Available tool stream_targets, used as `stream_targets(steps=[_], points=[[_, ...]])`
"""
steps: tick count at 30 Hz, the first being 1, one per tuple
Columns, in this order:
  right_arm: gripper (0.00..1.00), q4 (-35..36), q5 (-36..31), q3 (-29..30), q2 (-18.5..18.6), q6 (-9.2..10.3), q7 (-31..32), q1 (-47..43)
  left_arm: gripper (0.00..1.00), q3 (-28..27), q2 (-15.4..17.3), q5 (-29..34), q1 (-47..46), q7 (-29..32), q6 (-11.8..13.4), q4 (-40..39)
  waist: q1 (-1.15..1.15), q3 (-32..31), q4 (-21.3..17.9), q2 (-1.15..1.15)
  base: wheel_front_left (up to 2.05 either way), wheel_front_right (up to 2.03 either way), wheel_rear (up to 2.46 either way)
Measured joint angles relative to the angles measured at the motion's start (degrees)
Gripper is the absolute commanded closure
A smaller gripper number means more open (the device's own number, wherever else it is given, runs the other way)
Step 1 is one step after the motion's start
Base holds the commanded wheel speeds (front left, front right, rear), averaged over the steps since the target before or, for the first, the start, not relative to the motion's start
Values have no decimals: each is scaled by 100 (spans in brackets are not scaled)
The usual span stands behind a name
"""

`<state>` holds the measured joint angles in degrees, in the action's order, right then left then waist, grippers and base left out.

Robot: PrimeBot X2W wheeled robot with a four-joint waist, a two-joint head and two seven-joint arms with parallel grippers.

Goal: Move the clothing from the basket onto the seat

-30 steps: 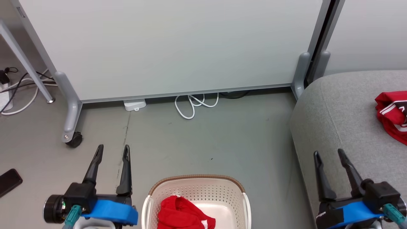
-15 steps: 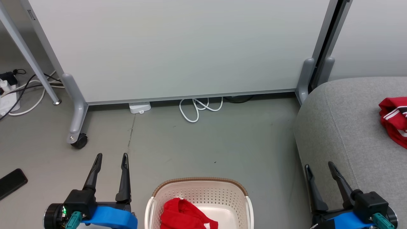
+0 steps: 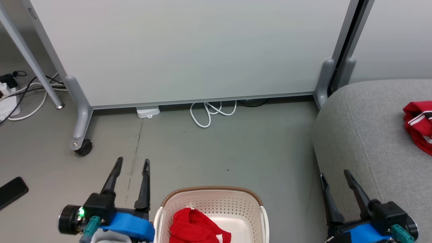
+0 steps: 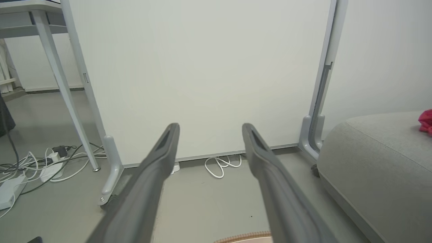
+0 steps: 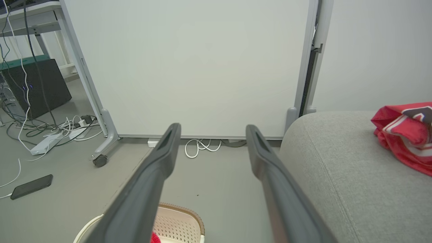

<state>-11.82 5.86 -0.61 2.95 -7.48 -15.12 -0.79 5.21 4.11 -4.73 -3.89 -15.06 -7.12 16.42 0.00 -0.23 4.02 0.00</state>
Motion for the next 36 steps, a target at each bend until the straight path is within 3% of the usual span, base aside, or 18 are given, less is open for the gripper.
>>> stream_targets(steps=[2,15,24,36], points=[[0,10,-38,-16,-1,0,0,31,0,79,18,-1,-70,0,-2,62,0,20,-16,0,0,0,0],[0,322,-127,-245,243,0,0,1078,0,2252,769,-349,-2052,-1,-26,1572,2,1049,-383,0,0,0,0],[0,516,-114,-353,337,0,0,1751,0,3452,939,-608,-3067,-1,-26,2752,2,2016,-665,0,0,0,0],[0,905,-69,-541,350,0,0,2587,0,5657,998,-1096,-4526,413,-27,4373,2,3515,-1108,0,0,0,0]])
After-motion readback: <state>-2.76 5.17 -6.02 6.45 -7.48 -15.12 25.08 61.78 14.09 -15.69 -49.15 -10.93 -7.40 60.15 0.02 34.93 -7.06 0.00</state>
